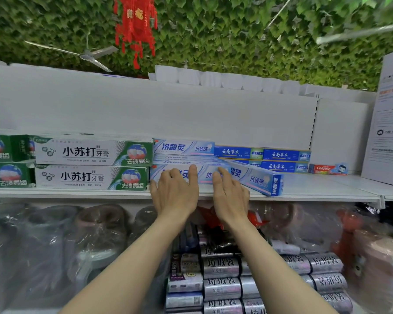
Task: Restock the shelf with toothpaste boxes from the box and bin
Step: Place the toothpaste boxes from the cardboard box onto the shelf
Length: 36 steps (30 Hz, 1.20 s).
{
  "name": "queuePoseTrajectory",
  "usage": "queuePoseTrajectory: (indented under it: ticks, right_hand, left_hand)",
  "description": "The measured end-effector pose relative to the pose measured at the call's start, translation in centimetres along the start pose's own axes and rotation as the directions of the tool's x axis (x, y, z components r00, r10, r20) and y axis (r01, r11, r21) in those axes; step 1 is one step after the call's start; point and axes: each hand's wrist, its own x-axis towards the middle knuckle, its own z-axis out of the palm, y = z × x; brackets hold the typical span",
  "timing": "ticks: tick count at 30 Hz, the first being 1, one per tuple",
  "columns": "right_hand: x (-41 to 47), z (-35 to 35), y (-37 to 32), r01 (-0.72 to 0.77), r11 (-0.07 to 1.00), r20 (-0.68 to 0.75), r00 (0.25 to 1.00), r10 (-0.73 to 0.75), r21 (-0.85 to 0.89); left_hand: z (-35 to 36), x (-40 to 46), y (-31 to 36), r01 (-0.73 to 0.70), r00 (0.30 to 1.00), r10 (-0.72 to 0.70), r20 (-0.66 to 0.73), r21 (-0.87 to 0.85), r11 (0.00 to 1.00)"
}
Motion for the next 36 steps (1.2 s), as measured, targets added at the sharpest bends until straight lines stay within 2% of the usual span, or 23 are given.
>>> queuePoseTrajectory:
  ticks: [2,5,7,9,11,14,17,19,21,24,26,29,31,33,36]
  right_hand:
    - [0.0,-0.5,0.0,-0.018,0.99,-0.019,1.0,0.02,0.14]
    - [-0.4,-1.6,-0.3,-0.013,0.931,-0.062,0.997,0.039,0.365]
    - [-0.7,-2.7,-0.3,0.005,0.912,-0.098,0.994,0.038,0.41]
    - [-1.0,-3.7,0.0,0.016,0.902,-0.156,0.986,0.057,0.43]
    - [-1.1,-4.6,0.6,0.018,0.893,-0.236,0.967,0.099,0.45]
    - [-1.4,-5.4,2.0,0.067,0.857,-0.416,0.891,0.178,0.51]
    - [-1.4,-5.4,3.7,0.047,0.899,-0.554,0.802,0.226,0.435]
    - [-1.2,-5.3,4.7,-0.033,0.918,-0.536,0.804,0.259,0.395]
    - [-1.0,-5.5,5.6,-0.106,0.928,-0.472,0.837,0.277,0.357]
    - [-0.4,-5.9,6.8,-0.132,0.941,-0.429,0.864,0.264,0.312]
    - [-0.1,-6.6,7.3,-0.155,0.936,-0.451,0.843,0.292,0.317]
    - [-0.4,-8.2,7.4,-0.185,0.872,-0.514,0.746,0.424,0.452]
    - [-0.8,-9.1,7.5,-0.145,0.816,-0.538,0.685,0.491,0.56]
    - [-1.0,-9.8,7.4,-0.033,0.753,-0.542,0.674,0.503,0.657]
    - [-1.2,-10.7,6.6,0.096,0.649,-0.477,0.759,0.443,0.755]
  left_hand:
    - [-0.1,0.0,0.5,0.013,1.0,-0.013,0.002,-0.04,0.999]
    - [-0.2,-0.4,2.0,-0.012,1.0,0.008,-0.019,-0.219,0.976]
    - [0.1,-0.8,3.2,-0.047,0.999,0.053,0.004,-0.403,0.914]
    - [0.4,-1.4,4.3,-0.011,0.994,0.071,0.082,-0.577,0.817]
    - [0.7,-2.0,5.2,0.018,0.989,0.08,0.123,-0.643,0.765]
    - [0.9,-2.9,6.3,0.037,0.981,0.101,0.163,-0.678,0.734]
    - [1.4,-3.5,6.7,0.044,0.976,0.116,0.185,-0.685,0.728]
    - [1.8,-3.7,6.7,0.017,0.978,0.127,0.165,-0.67,0.742]
    - [2.2,-3.8,6.5,-0.011,0.98,0.138,0.142,-0.656,0.755]
    - [2.3,-3.9,6.2,-0.029,0.98,0.149,0.132,-0.644,0.764]
    - [2.7,-4.0,5.7,-0.065,0.98,0.168,0.104,-0.63,0.774]
    - [3.0,-4.2,5.0,-0.098,0.978,0.191,0.081,-0.631,0.77]
    - [2.8,-4.5,4.9,-0.1,0.981,0.185,0.062,-0.654,0.75]
    - [2.7,-4.9,4.8,-0.127,0.986,0.165,-0.002,-0.643,0.755]
    - [2.7,-5.6,4.4,-0.25,0.958,0.12,-0.262,-0.551,0.796]
